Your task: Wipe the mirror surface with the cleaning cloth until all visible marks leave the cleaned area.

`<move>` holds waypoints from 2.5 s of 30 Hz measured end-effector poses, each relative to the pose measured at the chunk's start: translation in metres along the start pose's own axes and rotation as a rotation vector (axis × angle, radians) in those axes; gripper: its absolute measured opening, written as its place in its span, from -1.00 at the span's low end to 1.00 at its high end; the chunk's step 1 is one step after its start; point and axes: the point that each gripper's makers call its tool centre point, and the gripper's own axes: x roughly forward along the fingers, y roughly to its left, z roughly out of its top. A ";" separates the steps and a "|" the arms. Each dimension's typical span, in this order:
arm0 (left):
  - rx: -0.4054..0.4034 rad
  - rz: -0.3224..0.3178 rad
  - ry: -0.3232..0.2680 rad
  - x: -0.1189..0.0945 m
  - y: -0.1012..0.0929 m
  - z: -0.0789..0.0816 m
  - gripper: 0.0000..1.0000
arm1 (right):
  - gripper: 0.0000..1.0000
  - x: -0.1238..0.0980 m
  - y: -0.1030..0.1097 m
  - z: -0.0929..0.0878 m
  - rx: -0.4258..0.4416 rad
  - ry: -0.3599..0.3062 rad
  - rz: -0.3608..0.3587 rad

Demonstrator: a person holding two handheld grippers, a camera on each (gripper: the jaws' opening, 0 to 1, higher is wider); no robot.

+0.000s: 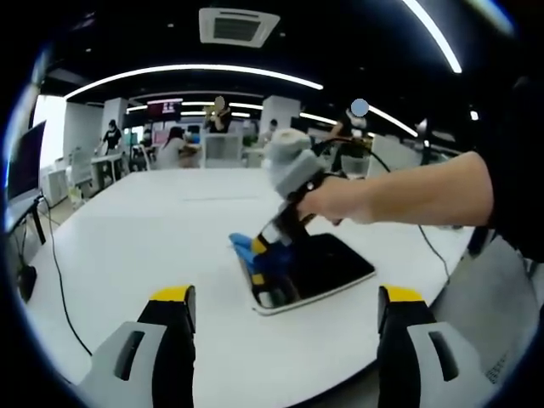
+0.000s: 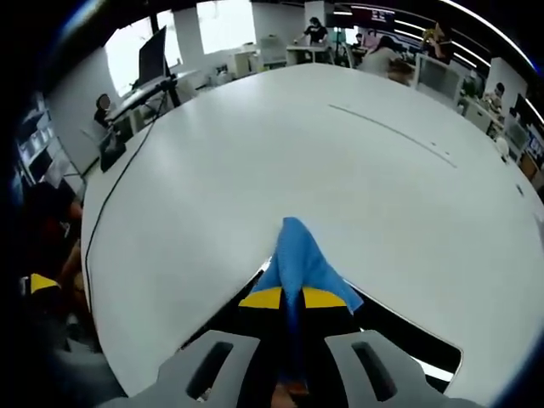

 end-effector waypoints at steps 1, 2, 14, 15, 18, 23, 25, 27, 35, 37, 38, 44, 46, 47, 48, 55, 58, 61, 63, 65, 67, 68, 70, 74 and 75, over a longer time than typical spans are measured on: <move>0.000 -0.001 0.000 0.000 0.000 0.000 0.77 | -0.97 0.000 0.001 0.000 0.002 -0.001 0.003; 0.000 -0.001 0.001 0.000 0.000 0.000 0.77 | -0.97 0.001 0.002 0.001 0.003 -0.002 0.006; -0.003 -0.003 -0.007 0.001 0.000 0.001 0.77 | -0.97 0.001 0.008 0.003 0.022 -0.004 0.027; -0.002 -0.004 -0.007 0.001 0.000 0.001 0.77 | -0.97 0.000 0.009 0.002 0.018 -0.005 0.026; -0.002 -0.004 -0.008 0.001 0.001 0.001 0.77 | -0.97 -0.002 0.011 0.001 -0.003 -0.004 0.021; -0.001 -0.005 -0.011 0.001 0.001 0.002 0.77 | -0.99 -0.005 0.015 -0.002 -0.035 -0.030 0.014; -0.003 -0.006 -0.011 0.001 0.001 0.002 0.77 | -0.99 -0.002 0.014 0.001 -0.040 -0.029 0.015; -0.001 -0.006 -0.010 0.002 0.001 0.002 0.76 | -0.99 -0.002 0.015 0.000 -0.042 -0.028 0.016; -0.004 0.004 -0.014 0.001 0.002 0.002 0.77 | -0.99 -0.006 0.024 -0.008 -0.031 -0.001 0.053; -0.003 0.003 -0.013 0.001 0.002 0.002 0.77 | -0.99 -0.010 0.027 -0.013 -0.030 0.005 0.059; -0.003 0.002 -0.013 0.000 0.001 0.002 0.77 | -0.99 -0.010 0.029 -0.014 -0.030 0.008 0.062; -0.005 -0.002 -0.012 0.000 0.000 0.002 0.76 | -0.99 -0.012 0.033 -0.019 -0.044 0.015 0.074; -0.005 0.001 -0.014 0.000 0.001 0.003 0.76 | -0.99 -0.014 0.034 -0.020 -0.037 0.006 0.070; -0.006 0.001 -0.013 0.001 0.001 0.002 0.76 | -0.99 -0.013 0.035 -0.020 -0.036 0.005 0.071; -0.008 0.000 -0.012 0.001 0.001 0.002 0.76 | -0.98 -0.013 0.035 -0.020 -0.036 0.005 0.070; -0.008 -0.003 -0.006 0.002 0.001 0.001 0.76 | -0.98 -0.014 0.036 -0.020 -0.039 0.010 0.074; -0.008 -0.004 -0.007 0.002 0.001 0.001 0.76 | -0.98 -0.016 0.037 -0.021 -0.038 0.012 0.079; -0.005 -0.009 -0.008 0.002 0.000 0.001 0.76 | -0.98 -0.019 0.040 -0.024 -0.036 0.006 0.080; -0.005 -0.010 -0.004 0.002 0.000 0.000 0.76 | -0.98 -0.019 0.039 -0.024 -0.032 0.004 0.082; -0.006 -0.009 -0.003 0.002 0.000 0.000 0.76 | -0.98 -0.018 0.039 -0.023 -0.029 0.006 0.086; -0.007 -0.007 -0.005 0.002 0.001 0.000 0.76 | -0.98 -0.018 0.038 -0.023 -0.028 0.008 0.088; -0.007 -0.007 -0.005 0.003 0.001 0.000 0.76 | -0.98 -0.018 0.038 -0.023 -0.028 0.008 0.089; -0.006 -0.005 -0.010 0.002 0.002 0.001 0.76 | -0.98 -0.018 0.038 -0.023 -0.024 0.009 0.091; -0.011 0.001 -0.016 0.003 0.003 0.001 0.76 | -0.99 -0.018 0.037 -0.023 -0.011 0.007 0.101; -0.009 0.001 -0.015 0.003 0.003 0.001 0.76 | -0.99 -0.018 0.037 -0.023 -0.011 0.006 0.103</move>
